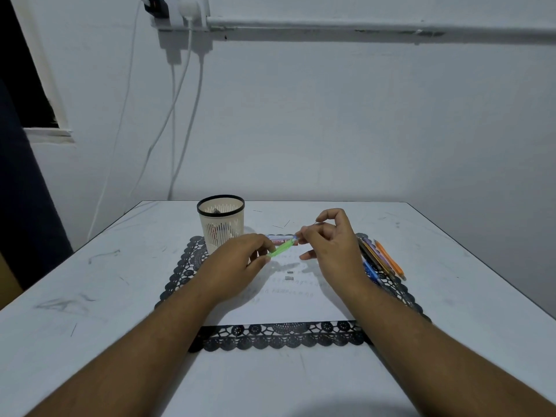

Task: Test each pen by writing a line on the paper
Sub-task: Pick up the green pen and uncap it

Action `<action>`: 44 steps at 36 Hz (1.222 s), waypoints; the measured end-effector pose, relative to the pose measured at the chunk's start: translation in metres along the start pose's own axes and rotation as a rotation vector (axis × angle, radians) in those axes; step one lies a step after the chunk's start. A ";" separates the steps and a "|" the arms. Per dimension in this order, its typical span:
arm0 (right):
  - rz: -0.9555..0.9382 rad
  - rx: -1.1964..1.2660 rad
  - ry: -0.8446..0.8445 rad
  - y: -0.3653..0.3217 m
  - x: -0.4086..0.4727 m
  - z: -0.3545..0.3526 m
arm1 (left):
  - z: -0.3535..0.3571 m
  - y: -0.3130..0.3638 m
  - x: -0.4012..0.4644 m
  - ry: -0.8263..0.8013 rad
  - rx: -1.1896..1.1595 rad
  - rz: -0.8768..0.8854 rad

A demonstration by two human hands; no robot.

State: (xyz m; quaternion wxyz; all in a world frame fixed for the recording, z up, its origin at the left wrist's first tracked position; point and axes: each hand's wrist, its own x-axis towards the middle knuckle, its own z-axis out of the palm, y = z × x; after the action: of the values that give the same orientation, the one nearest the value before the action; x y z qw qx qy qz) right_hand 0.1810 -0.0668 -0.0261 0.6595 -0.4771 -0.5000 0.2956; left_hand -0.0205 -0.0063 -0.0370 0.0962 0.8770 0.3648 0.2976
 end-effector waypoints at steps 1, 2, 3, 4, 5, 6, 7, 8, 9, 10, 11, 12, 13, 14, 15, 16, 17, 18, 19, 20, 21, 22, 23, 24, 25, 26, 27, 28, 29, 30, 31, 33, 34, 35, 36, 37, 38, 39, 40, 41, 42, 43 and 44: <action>0.001 -0.010 -0.004 0.001 0.000 0.000 | 0.000 0.000 0.000 0.003 -0.004 -0.003; 0.001 -0.021 -0.007 0.002 0.000 0.000 | -0.001 0.000 -0.001 0.004 -0.007 -0.007; 0.002 -0.033 -0.010 0.002 0.000 0.000 | -0.001 0.000 -0.001 0.004 -0.009 -0.009; 0.002 -0.048 -0.015 0.002 -0.001 0.000 | -0.001 0.000 -0.001 0.004 -0.012 -0.010; 0.000 -0.068 -0.021 0.002 -0.001 0.000 | -0.001 -0.001 0.000 0.002 -0.015 -0.010; -0.003 -0.093 -0.026 0.002 -0.001 0.000 | -0.001 -0.001 0.000 0.002 -0.015 -0.009; -0.007 -0.121 -0.030 0.002 -0.001 0.000 | -0.001 -0.002 0.000 0.002 -0.014 -0.008; -0.014 -0.151 -0.032 0.001 -0.001 0.001 | -0.001 -0.002 0.000 0.001 -0.012 -0.008; -0.022 -0.180 -0.034 0.001 -0.002 0.001 | -0.001 -0.002 0.000 0.001 -0.012 -0.009; -0.031 -0.208 -0.038 0.000 -0.002 0.001 | -0.001 -0.002 0.000 0.001 -0.012 -0.010; -0.039 -0.230 -0.044 0.000 -0.002 0.000 | -0.001 -0.002 0.000 0.003 -0.012 -0.010; -0.044 -0.248 -0.053 0.001 -0.002 -0.001 | -0.002 -0.002 0.000 0.004 -0.010 -0.009; -0.049 -0.265 -0.067 0.002 -0.001 -0.002 | -0.002 -0.003 0.000 0.003 -0.004 -0.006; -0.057 -0.288 -0.083 0.003 -0.001 -0.003 | -0.002 -0.003 0.000 0.000 0.002 -0.004; -0.068 -0.314 -0.100 0.004 0.000 -0.004 | -0.002 -0.003 0.000 -0.005 0.007 -0.003; -0.078 -0.334 -0.115 0.005 0.001 -0.006 | -0.002 -0.004 0.000 -0.008 0.012 -0.004; -0.083 -0.342 -0.126 0.006 0.001 -0.006 | -0.002 -0.004 0.000 -0.010 0.015 -0.007; -0.083 -0.340 -0.131 0.007 0.002 -0.007 | -0.003 -0.004 0.000 -0.011 0.016 -0.009; -0.082 -0.337 -0.130 0.007 0.003 -0.008 | -0.003 -0.005 0.000 -0.011 0.016 -0.010; -0.080 -0.337 -0.125 0.008 0.004 -0.009 | -0.003 -0.005 0.000 -0.010 0.018 -0.010; -0.078 -0.344 -0.121 0.009 0.006 -0.010 | -0.003 -0.005 0.000 -0.009 0.021 -0.011; -0.073 -0.357 -0.118 0.010 0.008 -0.010 | -0.003 -0.005 0.000 -0.009 0.023 -0.013; -0.065 -0.377 -0.123 0.012 0.009 -0.011 | -0.003 -0.006 0.000 -0.009 0.023 -0.015; -0.048 -0.413 -0.134 0.014 0.010 -0.012 | -0.004 -0.007 0.000 -0.009 0.022 -0.016; -0.022 -0.457 -0.159 0.016 0.011 -0.012 | -0.004 -0.007 0.000 -0.010 0.021 -0.016; 0.009 -0.507 -0.193 0.018 0.011 -0.013 | -0.004 -0.007 0.000 -0.011 0.020 -0.016; 0.040 -0.556 -0.237 0.020 0.011 -0.013 | -0.004 -0.008 0.000 -0.013 0.018 -0.015; 0.074 -0.603 -0.285 0.022 0.009 -0.013 | -0.004 -0.009 0.000 -0.013 0.016 -0.014; 0.111 -0.639 -0.331 0.024 0.008 -0.013 | -0.004 -0.009 0.000 -0.014 0.015 -0.014; 0.139 -0.665 -0.368 0.025 0.007 -0.013 | -0.004 -0.009 0.000 -0.014 0.017 -0.016; 0.147 -0.691 -0.393 0.025 0.006 -0.013 | -0.004 -0.010 0.000 -0.016 0.018 -0.017; 0.128 -0.750 -0.419 0.025 0.005 -0.012 | -0.004 -0.011 0.000 -0.018 0.017 -0.015; 0.121 -0.773 -0.426 0.025 0.006 -0.012 | -0.004 -0.011 0.001 -0.019 0.014 -0.014; 0.117 -0.788 -0.433 0.024 0.006 -0.011 | -0.004 -0.011 0.001 -0.021 0.011 -0.014; 0.116 -0.800 -0.438 0.025 0.007 -0.011 | -0.004 -0.011 0.000 -0.023 0.009 -0.014; 0.112 -0.811 -0.441 0.026 0.007 -0.010 | -0.005 -0.011 0.001 -0.025 0.008 -0.015; 0.106 -0.821 -0.441 0.027 0.007 -0.010 | -0.005 -0.011 0.001 -0.027 0.009 -0.015; 0.098 -0.828 -0.443 0.027 0.007 -0.009 | -0.005 -0.011 0.001 -0.029 0.010 -0.016; 0.089 -0.832 -0.444 0.028 0.008 -0.009 | -0.005 -0.011 0.000 -0.031 0.011 -0.017; 0.085 -0.833 -0.447 0.028 0.008 -0.008 | -0.005 -0.011 0.000 -0.034 0.014 -0.020; 0.086 -0.832 -0.451 0.028 0.007 -0.008 | -0.005 -0.011 0.000 -0.036 0.014 -0.023; 0.090 -0.828 -0.449 0.028 0.007 -0.009 | -0.004 -0.011 0.000 -0.038 0.013 -0.026; 0.093 -0.817 -0.441 0.028 0.006 -0.010 | -0.004 -0.011 0.000 -0.040 0.010 -0.028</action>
State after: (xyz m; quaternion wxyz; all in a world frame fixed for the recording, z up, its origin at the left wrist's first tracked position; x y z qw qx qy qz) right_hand 0.1944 -0.0541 -0.0501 0.2818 -0.6454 -0.6817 0.1982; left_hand -0.0295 0.0011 -0.0381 0.1032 0.8780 0.3766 0.2769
